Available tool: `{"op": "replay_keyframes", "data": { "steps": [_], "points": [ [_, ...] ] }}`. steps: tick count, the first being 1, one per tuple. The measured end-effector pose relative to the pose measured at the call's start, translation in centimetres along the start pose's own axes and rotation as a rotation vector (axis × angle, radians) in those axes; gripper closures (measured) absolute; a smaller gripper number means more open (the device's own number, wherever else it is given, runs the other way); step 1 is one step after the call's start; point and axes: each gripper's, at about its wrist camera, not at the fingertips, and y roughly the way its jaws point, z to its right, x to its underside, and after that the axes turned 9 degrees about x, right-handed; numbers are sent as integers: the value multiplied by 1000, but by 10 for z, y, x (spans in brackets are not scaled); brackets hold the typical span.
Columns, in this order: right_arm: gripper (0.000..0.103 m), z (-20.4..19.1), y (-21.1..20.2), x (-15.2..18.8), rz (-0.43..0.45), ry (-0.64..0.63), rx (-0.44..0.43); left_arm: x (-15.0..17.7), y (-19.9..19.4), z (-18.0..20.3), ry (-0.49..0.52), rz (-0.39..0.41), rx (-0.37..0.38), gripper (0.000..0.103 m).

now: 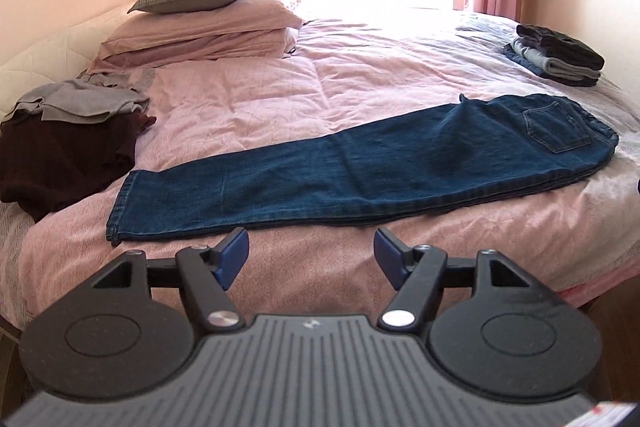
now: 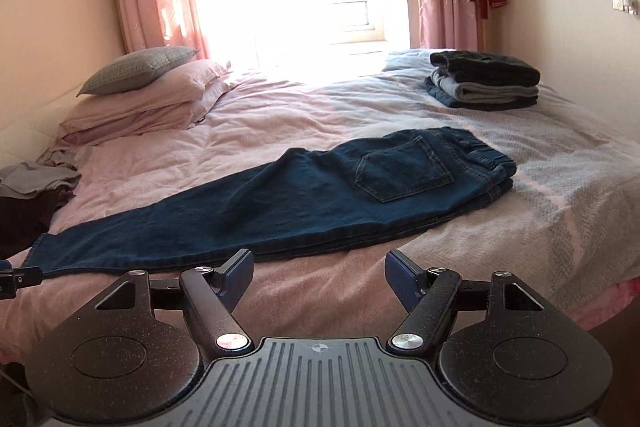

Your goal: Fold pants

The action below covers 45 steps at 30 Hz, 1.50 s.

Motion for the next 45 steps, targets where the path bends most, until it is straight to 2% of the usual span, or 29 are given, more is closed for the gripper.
{"op": "replay_keyframes", "data": {
  "steps": [7, 14, 25, 33, 39, 45],
  "points": [
    [33, 6, 3, -1, -3, -3, -1, -3, 1, 13, 16, -5, 22, 37],
    [33, 14, 21, -2, -28, -2, -27, -2, 13, 23, 21, -44, 1, 37],
    [33, 32, 43, -4, -61, 1, -21, -7, 40, 41, 58, -98, -3, 37],
    [33, 29, 57, -11, -79, -17, -20, -13, 58, 34, 37, -115, -12, 37],
    [33, 8, 71, -2, -88, -80, 21, -20, 86, 11, -22, -118, 37, 37],
    [33, -38, 114, 23, -172, -120, -24, -5, 115, -37, -220, -112, 112, 48]
  ]
}}
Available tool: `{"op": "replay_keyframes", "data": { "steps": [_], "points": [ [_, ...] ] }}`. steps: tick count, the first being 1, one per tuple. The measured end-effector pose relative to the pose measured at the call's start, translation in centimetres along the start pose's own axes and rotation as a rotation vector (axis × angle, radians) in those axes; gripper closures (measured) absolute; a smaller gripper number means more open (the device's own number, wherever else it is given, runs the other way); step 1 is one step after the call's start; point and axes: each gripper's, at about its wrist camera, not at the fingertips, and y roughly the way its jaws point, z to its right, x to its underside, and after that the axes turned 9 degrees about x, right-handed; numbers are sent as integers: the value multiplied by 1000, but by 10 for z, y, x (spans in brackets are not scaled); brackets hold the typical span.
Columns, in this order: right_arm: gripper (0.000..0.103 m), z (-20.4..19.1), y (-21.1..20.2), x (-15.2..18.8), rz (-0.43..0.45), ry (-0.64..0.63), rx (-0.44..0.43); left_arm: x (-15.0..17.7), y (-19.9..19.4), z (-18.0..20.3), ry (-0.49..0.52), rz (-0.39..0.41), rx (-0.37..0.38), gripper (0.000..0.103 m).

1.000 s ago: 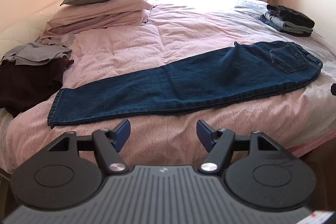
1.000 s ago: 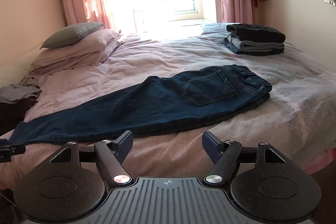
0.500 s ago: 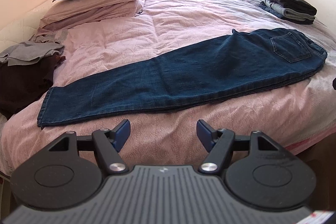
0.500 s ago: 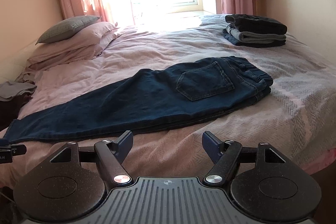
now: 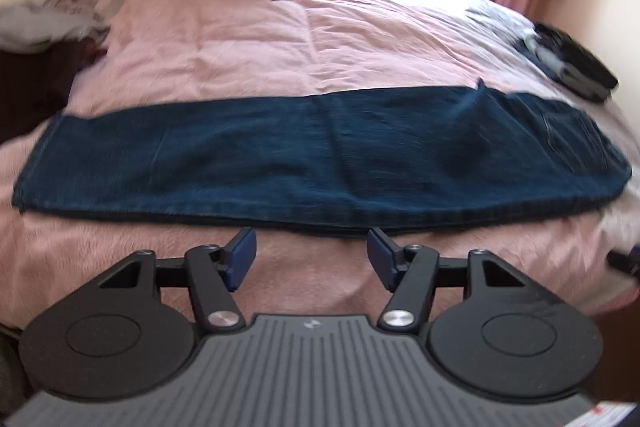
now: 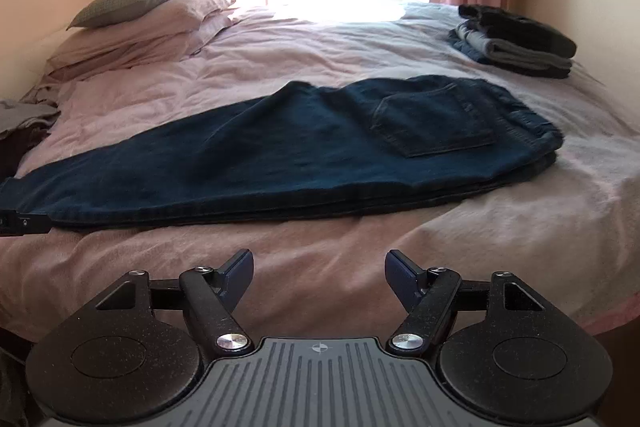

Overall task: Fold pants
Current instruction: 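Grasp the jeans leg hems with the left tool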

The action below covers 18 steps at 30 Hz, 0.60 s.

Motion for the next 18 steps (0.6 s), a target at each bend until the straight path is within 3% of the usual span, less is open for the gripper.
{"op": "replay_keyframes", "data": {
  "steps": [5, 8, 14, 18],
  "points": [
    [33, -59, 17, -18, 109, -80, -87, 3, -10, -73, -240, 111, 1, 55],
    [33, -99, 29, -29, 162, -130, -155, 4, -16, -116, -395, 161, 0, 53],
    [33, -158, 64, -20, 129, -209, -214, 22, -4, -183, -769, 238, 114, 50],
    [33, -174, 77, -13, 93, -177, -223, 27, 4, -197, -886, 300, 171, 46]
  ]
}}
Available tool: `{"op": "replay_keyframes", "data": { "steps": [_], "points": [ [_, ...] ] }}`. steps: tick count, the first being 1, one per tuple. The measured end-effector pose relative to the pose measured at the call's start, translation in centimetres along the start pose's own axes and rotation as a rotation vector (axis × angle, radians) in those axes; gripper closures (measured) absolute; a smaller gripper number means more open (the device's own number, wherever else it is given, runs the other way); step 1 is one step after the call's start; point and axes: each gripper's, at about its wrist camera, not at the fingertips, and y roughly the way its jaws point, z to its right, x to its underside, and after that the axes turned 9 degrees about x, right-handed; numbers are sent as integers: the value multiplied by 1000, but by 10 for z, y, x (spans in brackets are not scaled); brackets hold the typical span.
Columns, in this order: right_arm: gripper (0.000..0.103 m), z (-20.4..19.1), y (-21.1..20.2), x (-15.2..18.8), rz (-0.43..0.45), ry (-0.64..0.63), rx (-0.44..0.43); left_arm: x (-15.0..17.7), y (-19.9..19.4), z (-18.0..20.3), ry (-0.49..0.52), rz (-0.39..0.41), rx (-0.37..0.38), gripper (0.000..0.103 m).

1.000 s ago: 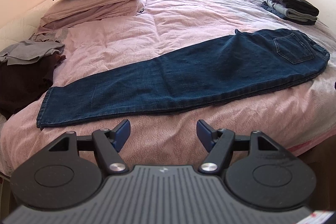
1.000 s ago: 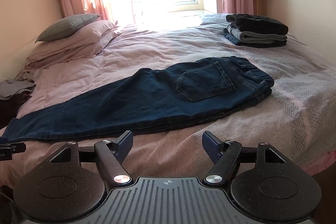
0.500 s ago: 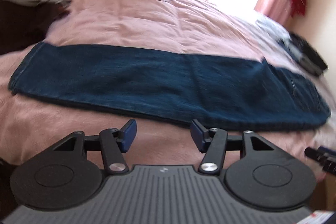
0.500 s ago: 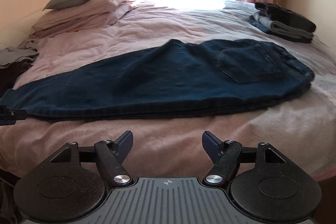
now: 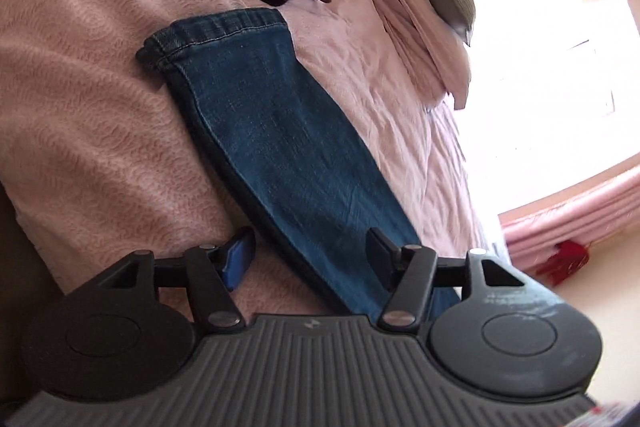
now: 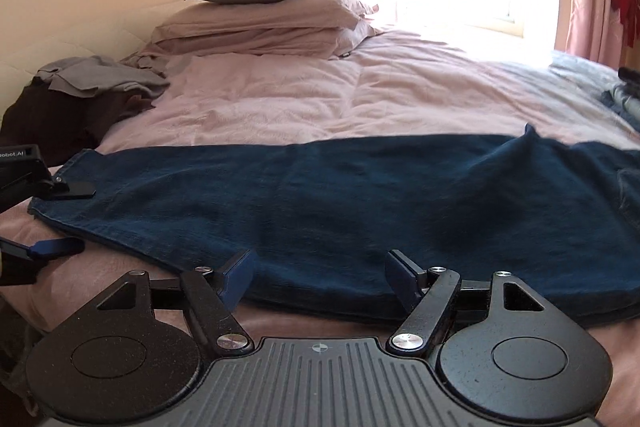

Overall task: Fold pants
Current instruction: 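Grasp the jeans leg hems with the left tool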

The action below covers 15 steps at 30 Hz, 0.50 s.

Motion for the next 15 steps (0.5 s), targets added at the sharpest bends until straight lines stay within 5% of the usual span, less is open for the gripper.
{"op": "replay_keyframes", "data": {
  "steps": [6, 8, 15],
  "points": [
    [32, -8, 6, 5, 9, -10, 59, -3, 11, 2, 34, 28, 5, 47],
    [32, -6, 6, 2, 8, 6, 86, -2, 10, 4, 58, 51, -14, 59],
    [29, -11, 16, 9, 3, -54, 114, 0, 13, 1, 129, 90, -56, 76]
  ]
}}
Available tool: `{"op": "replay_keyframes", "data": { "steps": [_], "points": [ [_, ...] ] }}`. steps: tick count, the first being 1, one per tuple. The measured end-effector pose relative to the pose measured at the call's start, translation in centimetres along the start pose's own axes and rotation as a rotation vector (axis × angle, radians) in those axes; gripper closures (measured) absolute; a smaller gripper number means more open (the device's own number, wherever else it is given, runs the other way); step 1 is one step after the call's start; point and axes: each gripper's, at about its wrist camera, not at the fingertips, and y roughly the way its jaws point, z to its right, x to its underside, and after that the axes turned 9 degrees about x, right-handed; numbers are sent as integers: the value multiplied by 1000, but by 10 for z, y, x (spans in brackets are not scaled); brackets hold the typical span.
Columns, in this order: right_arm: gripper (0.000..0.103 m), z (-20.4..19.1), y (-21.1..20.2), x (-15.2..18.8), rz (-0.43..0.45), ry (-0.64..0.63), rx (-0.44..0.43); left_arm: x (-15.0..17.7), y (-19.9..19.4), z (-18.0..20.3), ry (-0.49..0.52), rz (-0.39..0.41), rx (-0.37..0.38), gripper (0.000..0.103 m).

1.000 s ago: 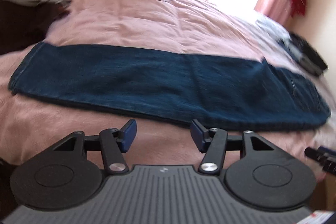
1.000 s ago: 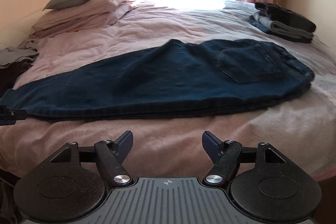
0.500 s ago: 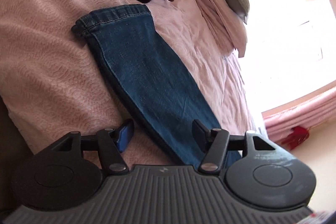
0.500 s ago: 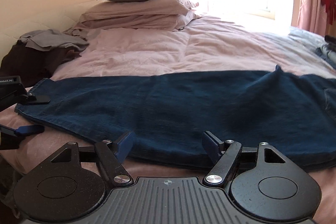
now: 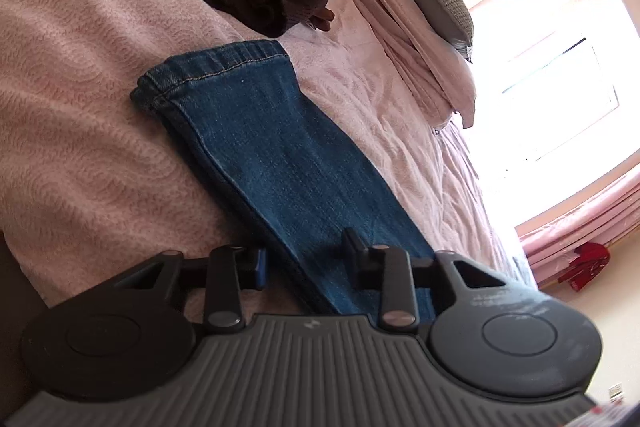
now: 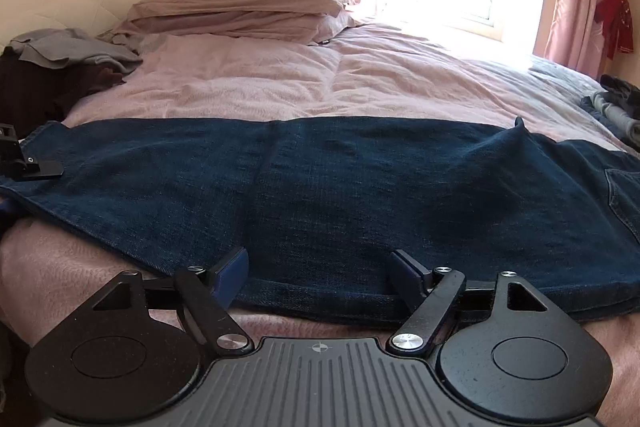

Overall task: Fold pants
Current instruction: 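Grasp the jeans leg hems with the left tool, then fold the leg hems toward the waistband with the left tool and release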

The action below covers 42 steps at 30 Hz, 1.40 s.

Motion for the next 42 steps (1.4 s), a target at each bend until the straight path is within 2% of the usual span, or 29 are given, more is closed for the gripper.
{"op": "replay_keyframes", "data": {
  "steps": [2, 6, 9, 12, 17, 21, 24, 25, 26, 27, 29, 30, 31, 33, 35, 36, 40, 42],
  "points": [
    [28, 2, 1, 0, -6, 6, -8, 0, -2, 6, 43, 22, -26, 91],
    [28, 9, 2, -3, -22, 8, -43, -5, -5, 21, 114, 42, -32, 94],
    [28, 28, -2, -9, -41, 66, -100, -4, -9, 48, 261, 62, -42, 96],
    [28, 66, -10, -9, -36, 198, -98, 0, -13, 85, 442, 89, -39, 97],
    [28, 149, -31, -5, 4, 404, 2, 16, -12, 165, 727, 105, 60, 97],
    [28, 212, -50, 2, 38, 568, 91, 61, -1, 236, 956, 66, 201, 97],
    [28, 245, -62, 9, 63, 645, 160, 120, 22, 276, 1108, -34, 332, 96],
    [28, 256, -65, 11, 65, 664, 180, 144, 33, 284, 1159, -103, 366, 91],
    [28, 264, -67, 15, 61, 677, 197, 169, 48, 289, 1204, -185, 396, 79],
    [28, 271, -68, 19, 54, 687, 213, 197, 66, 288, 1242, -261, 405, 78],
    [28, 281, -70, 27, 33, 701, 233, 247, 102, 276, 1311, -441, 375, 76],
    [28, 284, -71, 29, 23, 704, 235, 267, 117, 268, 1340, -518, 331, 76],
    [28, 286, -73, 33, 20, 706, 234, 282, 124, 260, 1363, -535, 288, 77],
    [28, 289, -78, 36, 35, 701, 228, 289, 117, 252, 1389, -481, 303, 76],
    [28, 288, -76, 34, 48, 698, 211, 279, 112, 256, 1336, -508, 314, 66],
    [28, 287, -73, 31, 59, 700, 187, 270, 111, 257, 1301, -517, 328, 66],
    [28, 281, -64, 18, 94, 725, 15, 226, 82, 258, 1229, -459, 342, 65],
    [31, 277, -53, 15, 78, 766, -69, 204, 72, 254, 1171, -437, 326, 65]
  ]
}}
